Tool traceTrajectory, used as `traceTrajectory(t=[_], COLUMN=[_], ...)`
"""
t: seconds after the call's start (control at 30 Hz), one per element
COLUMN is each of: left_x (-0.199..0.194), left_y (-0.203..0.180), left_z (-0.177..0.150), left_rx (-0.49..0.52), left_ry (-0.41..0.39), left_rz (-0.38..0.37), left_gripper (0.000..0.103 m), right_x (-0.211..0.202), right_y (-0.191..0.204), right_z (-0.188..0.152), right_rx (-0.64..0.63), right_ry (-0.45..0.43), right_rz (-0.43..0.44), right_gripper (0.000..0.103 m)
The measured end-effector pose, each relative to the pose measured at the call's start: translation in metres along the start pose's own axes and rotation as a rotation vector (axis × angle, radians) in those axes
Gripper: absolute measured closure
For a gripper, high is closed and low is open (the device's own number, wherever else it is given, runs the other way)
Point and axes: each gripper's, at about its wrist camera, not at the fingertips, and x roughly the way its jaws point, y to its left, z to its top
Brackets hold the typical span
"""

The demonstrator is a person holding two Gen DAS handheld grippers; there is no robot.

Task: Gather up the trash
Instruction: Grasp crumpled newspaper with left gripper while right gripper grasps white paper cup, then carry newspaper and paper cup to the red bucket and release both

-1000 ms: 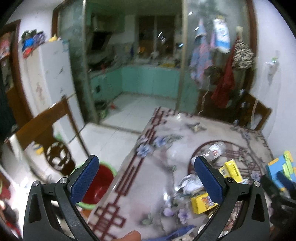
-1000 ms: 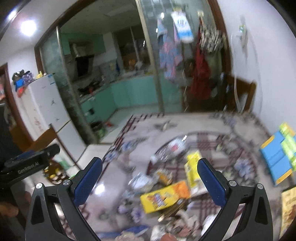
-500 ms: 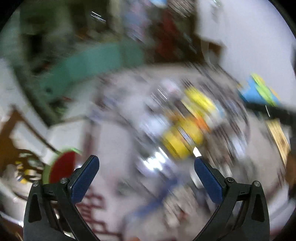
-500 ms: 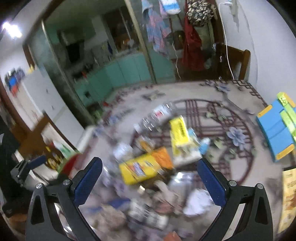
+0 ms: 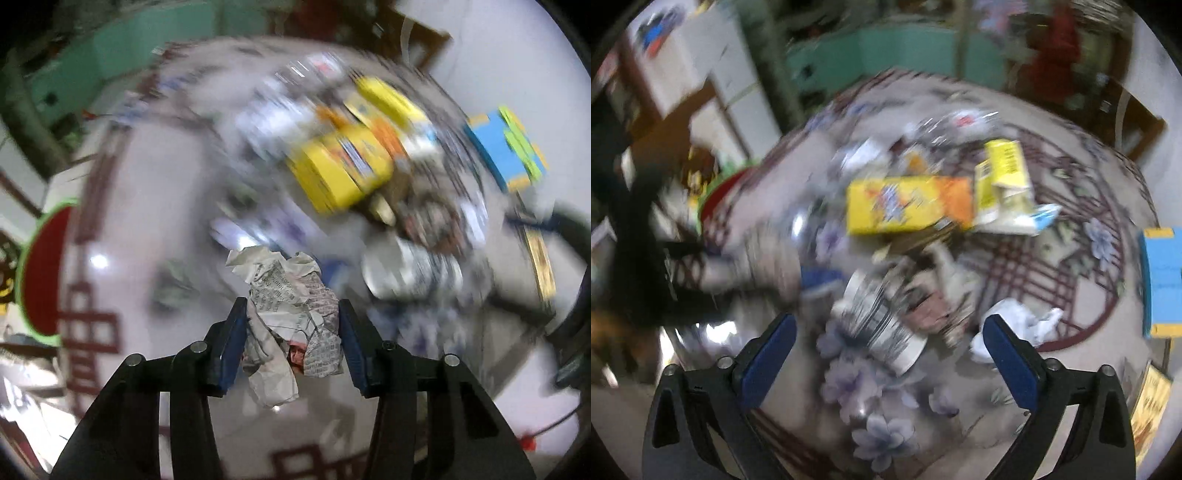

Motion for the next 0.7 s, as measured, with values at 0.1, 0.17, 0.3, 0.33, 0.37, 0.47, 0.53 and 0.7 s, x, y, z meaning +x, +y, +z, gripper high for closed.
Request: traceTrajectory(t=[0.1, 0.17, 0.3, 0.33, 0.37, 0.47, 0.53, 0.7], left_x=[-0.015, -0.024, -0.039, -0.042, -0.044, -0.054, -0.057, -0.058], left_y=[0.019, 0.029, 0.038, 0.043, 0.049, 0.062, 0.074, 0.115], left_z=[0.012, 0.023, 0.03, 0.031, 0.031, 0.028, 0.027, 0.028], left_rx=[-0.066, -0.066, -0.065, -0.074, -0.084, -0.097, -0.119, -0.163], left_ry=[-0.05, -0.09, -0.149, -0.154, -0.161, -0.175, -0.181, -0.166], left_rz=[0.046, 0.084, 0.124, 0.126, 0.139, 0.157, 0.156, 0.197], left_gripper=[0.056, 0.055, 0.054, 0.054, 0.054, 0.054, 0.054, 0.054], right_x=[0.03, 0.049, 0.07, 0.068, 0.065, 0.039, 0.02, -0.018], right_y=[0.014, 0.018, 0.025, 0.026, 0.025, 0.018, 0.016, 0.032], right_z=[-0.004, -0.006, -0.009, -0.008, -0.007, 0.003, 0.013, 0.049], right_rx=[-0.077, -0.115, -0.171, -0.166, -0.149, -0.013, 0.068, 0.174], right_ry=[0.07, 0.111, 0.14, 0.131, 0.121, 0.054, 0.002, -0.14], right_rz=[-0.022, -0.097, -0.161, -0.151, -0.127, -0.014, 0.048, 0.115], right_gripper=[0.047, 0.047, 0.061, 0.061, 0.061, 0.063, 0.063, 0.063])
